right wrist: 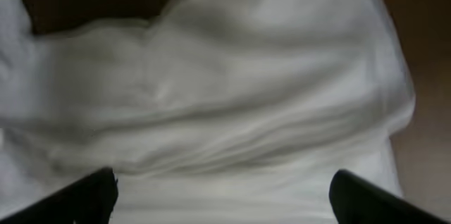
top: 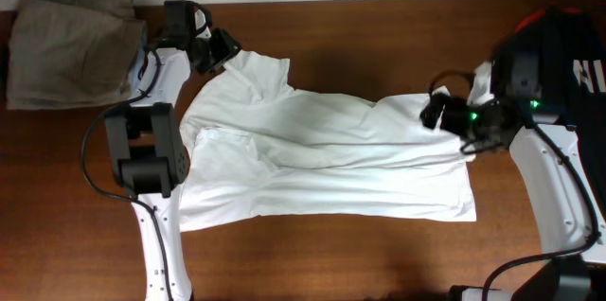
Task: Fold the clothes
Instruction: 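Grasp the T-shirt's top-left and top-right corners with both grippers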
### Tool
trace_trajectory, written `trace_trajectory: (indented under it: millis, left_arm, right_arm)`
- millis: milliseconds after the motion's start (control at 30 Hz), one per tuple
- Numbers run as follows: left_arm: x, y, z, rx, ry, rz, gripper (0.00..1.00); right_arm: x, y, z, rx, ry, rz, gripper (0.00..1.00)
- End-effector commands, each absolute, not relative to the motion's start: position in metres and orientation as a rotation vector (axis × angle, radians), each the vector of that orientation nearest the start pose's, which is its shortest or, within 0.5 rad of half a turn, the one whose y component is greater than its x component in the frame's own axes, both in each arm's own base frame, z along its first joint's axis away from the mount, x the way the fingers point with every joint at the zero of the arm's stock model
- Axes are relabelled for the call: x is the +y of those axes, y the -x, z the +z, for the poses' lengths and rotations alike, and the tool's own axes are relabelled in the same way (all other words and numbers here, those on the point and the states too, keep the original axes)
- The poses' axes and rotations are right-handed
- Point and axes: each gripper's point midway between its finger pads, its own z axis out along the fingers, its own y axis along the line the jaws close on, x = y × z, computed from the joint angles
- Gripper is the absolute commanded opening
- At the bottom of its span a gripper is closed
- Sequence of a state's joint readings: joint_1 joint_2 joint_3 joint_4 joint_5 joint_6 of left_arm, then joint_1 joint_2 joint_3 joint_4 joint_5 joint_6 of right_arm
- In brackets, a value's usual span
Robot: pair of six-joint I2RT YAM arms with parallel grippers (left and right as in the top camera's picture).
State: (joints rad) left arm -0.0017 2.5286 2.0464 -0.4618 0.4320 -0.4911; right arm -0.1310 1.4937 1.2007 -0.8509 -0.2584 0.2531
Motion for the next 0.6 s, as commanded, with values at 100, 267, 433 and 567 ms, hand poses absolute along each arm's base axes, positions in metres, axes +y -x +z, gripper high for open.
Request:
trace_trajectory:
  millis: [100,267,433,567]
  left_arm:
    - [-0.065,-0.620,-0.003,2.510,0.455,-0.677,0.35]
    - [-0.064,-0.619,-0.005,2.521,0.452,-0.664,0.35]
    - [-0.064,-0.617,-0.006,2.530,0.452,-0.662,0.35]
    - [-0.064,-0.617,-0.007,2.530,0.452,-0.662,0.35]
  right_arm:
    - [-0.051,-0.419,0.121,2.564,-0.479,0.128,0.99]
    - [-0.062,-0.486,0.060,2.695,-0.481,0.114,0.89]
    - [-0.068,-0.492,0.018,2.764,-0.504,0.067,0.61]
    - [-0.072,-0.486,0.002,2.801,-0.517,0.029,0.62]
